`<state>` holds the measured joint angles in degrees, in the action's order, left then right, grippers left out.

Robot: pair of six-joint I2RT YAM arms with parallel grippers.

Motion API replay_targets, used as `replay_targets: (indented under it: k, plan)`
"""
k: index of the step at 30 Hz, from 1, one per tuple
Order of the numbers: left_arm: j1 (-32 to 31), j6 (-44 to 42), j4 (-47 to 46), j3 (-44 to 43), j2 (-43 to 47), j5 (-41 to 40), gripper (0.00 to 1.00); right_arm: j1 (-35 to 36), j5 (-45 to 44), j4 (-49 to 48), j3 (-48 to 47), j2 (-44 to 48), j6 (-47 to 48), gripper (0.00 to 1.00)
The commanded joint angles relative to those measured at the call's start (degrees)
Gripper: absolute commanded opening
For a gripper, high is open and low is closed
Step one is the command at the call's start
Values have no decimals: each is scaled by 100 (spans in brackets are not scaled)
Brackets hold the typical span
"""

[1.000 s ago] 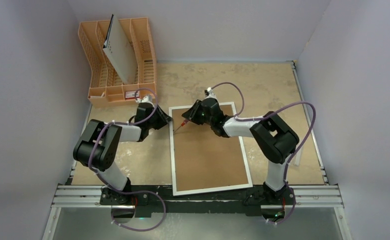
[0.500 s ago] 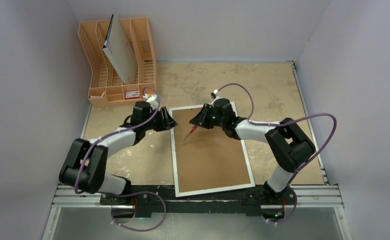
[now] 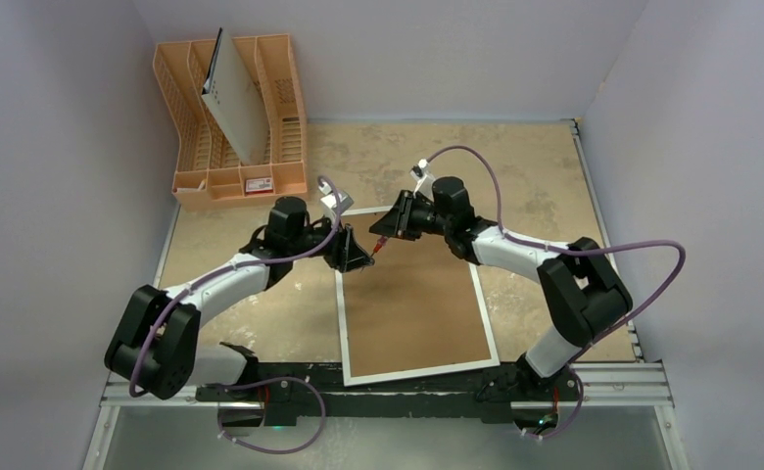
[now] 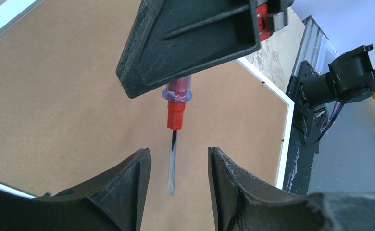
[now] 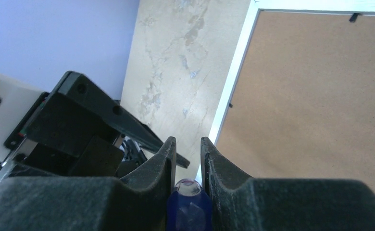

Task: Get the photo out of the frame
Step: Adjust the screwdriver.

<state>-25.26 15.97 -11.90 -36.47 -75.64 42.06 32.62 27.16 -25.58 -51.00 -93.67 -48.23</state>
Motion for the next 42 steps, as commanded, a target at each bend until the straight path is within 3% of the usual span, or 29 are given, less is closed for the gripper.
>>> replay_targets:
  k: [1, 7, 10, 12, 14, 17, 19, 21, 23, 27, 37, 42]
  plan:
    - [-20, -341, -11, -238, -108, 328, 49, 2, 368, -46, -309, 296, 265, 0]
    - [-108, -359, 182, -443, -391, 198, 47, 8, 622, -282, -314, 340, 255, 0]
    - [-111, -244, 90, -489, -556, 336, 40, 14, 825, -405, -314, 344, 248, 0]
    - [-111, -100, -133, -457, -575, 424, 32, 10, 886, -399, -314, 357, 338, 0]
    - [-111, -44, -276, -453, -575, 482, 18, 12, 1006, -414, -299, 380, 430, 0]
    - [-111, -249, 18, -554, -527, 422, 0, 9, 1238, -155, -312, 442, 608, 0]
    - [-111, -501, 301, -592, -406, 263, 0, 4, 1361, 143, -347, 498, 738, 11]
    - [-111, -963, 729, -686, -247, -20, 0, -16, 1386, 607, -469, 569, 986, 40]
    - [-132, -1409, 1143, -824, -68, -384, 0, -27, 1429, 1145, -659, 626, 1302, 56]
    - [-221, -2319, 2214, -1218, 207, -1126, 0, -206, 1298, 2261, -1004, 718, 1715, 70]
    - [-972, -3812, 3092, -1686, 452, -1977, 0, -435, 2199, 2828, -1700, 310, 1881, 69]
    - [-1080, -3957, 3168, -1831, 412, -2241, 0, -412, 2521, 3487, -2161, -75, 2259, 52]
